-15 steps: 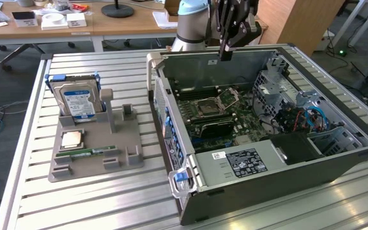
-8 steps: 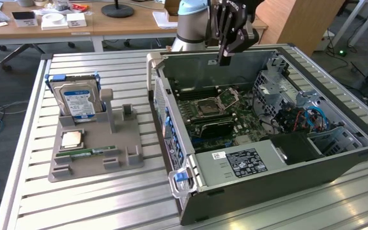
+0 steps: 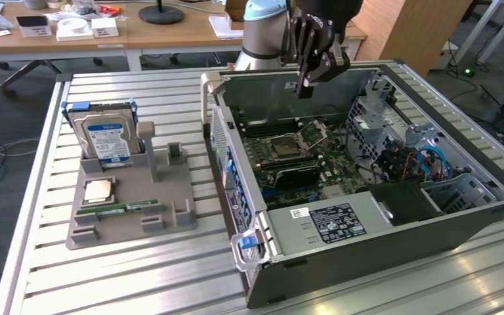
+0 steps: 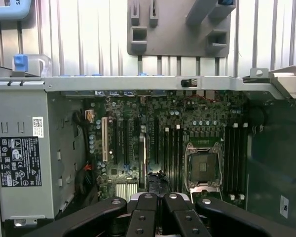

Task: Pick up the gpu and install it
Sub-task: 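Press down on the gpu until it lock into place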

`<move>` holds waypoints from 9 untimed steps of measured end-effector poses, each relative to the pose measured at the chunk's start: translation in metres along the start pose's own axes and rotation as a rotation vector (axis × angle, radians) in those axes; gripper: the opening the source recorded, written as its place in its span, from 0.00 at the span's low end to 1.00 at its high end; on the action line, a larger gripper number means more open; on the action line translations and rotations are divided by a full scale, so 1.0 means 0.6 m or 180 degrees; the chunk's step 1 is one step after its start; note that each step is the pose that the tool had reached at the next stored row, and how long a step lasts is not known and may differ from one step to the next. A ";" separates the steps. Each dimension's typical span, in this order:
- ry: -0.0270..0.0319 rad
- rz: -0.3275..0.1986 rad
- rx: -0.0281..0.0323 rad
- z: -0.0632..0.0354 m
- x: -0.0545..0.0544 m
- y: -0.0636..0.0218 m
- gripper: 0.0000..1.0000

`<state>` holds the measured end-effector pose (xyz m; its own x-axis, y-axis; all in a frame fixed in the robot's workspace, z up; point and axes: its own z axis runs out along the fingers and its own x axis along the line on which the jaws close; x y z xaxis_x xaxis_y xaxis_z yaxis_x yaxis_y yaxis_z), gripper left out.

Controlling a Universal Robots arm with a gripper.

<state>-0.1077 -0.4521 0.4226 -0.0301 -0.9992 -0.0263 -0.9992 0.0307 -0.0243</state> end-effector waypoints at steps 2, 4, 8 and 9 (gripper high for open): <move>0.0000 0.0000 0.0000 0.006 0.000 0.000 0.11; 0.0000 0.0000 0.0000 0.012 0.000 0.000 0.11; 0.0000 0.0000 0.0000 0.023 0.001 0.001 0.11; 0.0000 0.0000 0.0000 0.024 0.001 0.001 0.11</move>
<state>-0.1077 -0.4520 0.4084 -0.0301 -0.9992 -0.0262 -0.9992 0.0308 -0.0242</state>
